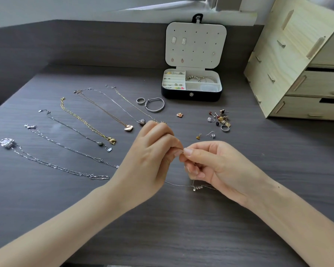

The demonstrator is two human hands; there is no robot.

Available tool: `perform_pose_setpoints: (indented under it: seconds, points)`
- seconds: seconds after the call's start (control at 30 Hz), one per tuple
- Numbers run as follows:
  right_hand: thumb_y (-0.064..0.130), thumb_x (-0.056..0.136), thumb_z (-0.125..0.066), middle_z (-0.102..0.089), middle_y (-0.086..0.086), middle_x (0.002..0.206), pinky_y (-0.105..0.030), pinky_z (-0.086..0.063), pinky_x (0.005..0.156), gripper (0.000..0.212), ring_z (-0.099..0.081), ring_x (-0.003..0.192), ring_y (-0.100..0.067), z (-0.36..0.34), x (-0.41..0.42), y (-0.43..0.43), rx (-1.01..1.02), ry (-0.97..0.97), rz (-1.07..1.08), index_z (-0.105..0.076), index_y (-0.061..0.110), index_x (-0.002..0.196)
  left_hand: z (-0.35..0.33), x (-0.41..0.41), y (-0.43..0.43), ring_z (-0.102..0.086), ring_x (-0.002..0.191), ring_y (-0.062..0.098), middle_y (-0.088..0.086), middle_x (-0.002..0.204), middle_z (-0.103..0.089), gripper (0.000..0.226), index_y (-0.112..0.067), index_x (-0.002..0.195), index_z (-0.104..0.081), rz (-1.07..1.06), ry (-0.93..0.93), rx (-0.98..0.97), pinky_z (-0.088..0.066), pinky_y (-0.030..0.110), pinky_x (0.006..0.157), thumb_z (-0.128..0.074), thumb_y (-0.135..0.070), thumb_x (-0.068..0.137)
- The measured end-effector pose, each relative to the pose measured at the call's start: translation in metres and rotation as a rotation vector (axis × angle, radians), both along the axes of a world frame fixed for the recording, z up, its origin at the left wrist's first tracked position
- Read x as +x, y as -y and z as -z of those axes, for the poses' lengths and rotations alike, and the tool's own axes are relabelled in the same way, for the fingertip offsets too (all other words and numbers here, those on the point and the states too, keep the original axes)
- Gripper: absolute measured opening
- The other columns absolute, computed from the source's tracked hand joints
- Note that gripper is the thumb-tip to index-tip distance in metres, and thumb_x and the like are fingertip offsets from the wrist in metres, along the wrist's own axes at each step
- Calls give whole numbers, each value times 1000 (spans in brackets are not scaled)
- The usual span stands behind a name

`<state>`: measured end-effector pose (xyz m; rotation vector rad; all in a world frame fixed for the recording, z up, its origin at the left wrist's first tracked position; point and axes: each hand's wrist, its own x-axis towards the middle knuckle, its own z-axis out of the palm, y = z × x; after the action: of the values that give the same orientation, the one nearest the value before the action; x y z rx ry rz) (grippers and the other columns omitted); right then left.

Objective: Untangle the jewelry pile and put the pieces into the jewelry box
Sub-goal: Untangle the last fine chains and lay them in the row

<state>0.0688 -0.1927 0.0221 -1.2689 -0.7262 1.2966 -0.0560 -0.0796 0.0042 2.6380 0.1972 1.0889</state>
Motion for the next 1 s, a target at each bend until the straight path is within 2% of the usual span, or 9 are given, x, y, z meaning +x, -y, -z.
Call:
perform_pose_setpoints:
  seconds: [0.13, 0.3, 0.5, 0.73, 0.83, 1.0]
  points:
    - [20, 74, -59, -51, 1, 55, -23, -28, 55, 17, -39, 52, -8, 0, -1, -1, 15, 4, 14, -63, 4, 74, 2, 2, 4, -40, 76, 21, 8, 78, -52, 20, 1, 76, -61, -16, 34, -40, -34, 24, 74, -47, -3, 90]
    - [21, 80, -64, -53, 1, 56, -24, -30, 57, 17, -40, 53, -7, 2, 1, -1, 41, 11, 11, -64, 4, 76, 4, 3, 3, -42, 78, 21, 7, 80, -52, 18, 0, 76, -61, -16, 54, -93, -35, 23, 75, -48, -2, 89]
    - [22, 74, -60, -53, 1, 55, -21, -31, 55, 18, -41, 53, -8, 3, 0, -2, 37, 17, 25, -64, 4, 75, 5, 3, 3, -42, 78, 18, 4, 81, -50, 17, -1, 75, -60, -23, 51, -138, -33, 18, 78, -49, -2, 88]
    - [17, 71, -60, -53, -1, 54, -25, -30, 61, 16, -43, 52, -8, 1, 2, -5, -12, -43, 50, -62, 1, 75, 6, 4, 2, -41, 78, 17, 0, 83, -48, 17, -2, 77, -60, -16, 55, -143, -33, 19, 77, -48, -4, 89]
    - [8, 72, -68, -51, -3, 54, -22, -34, 57, 7, -42, 51, -10, 2, 2, -6, -17, -116, 53, -65, 3, 70, 7, 3, 1, -43, 79, 17, -1, 83, -48, 17, -2, 79, -61, -17, 62, -153, -33, 17, 78, -49, -7, 90]
    - [10, 71, -61, -51, -5, 52, -19, -36, 52, 14, -41, 48, -11, 4, 1, -7, 5, -138, 72, -67, 8, 59, 7, 0, -2, -45, 79, 15, -4, 85, -49, 21, -3, 83, -64, 9, 13, -212, -36, 17, 77, -50, -15, 92]
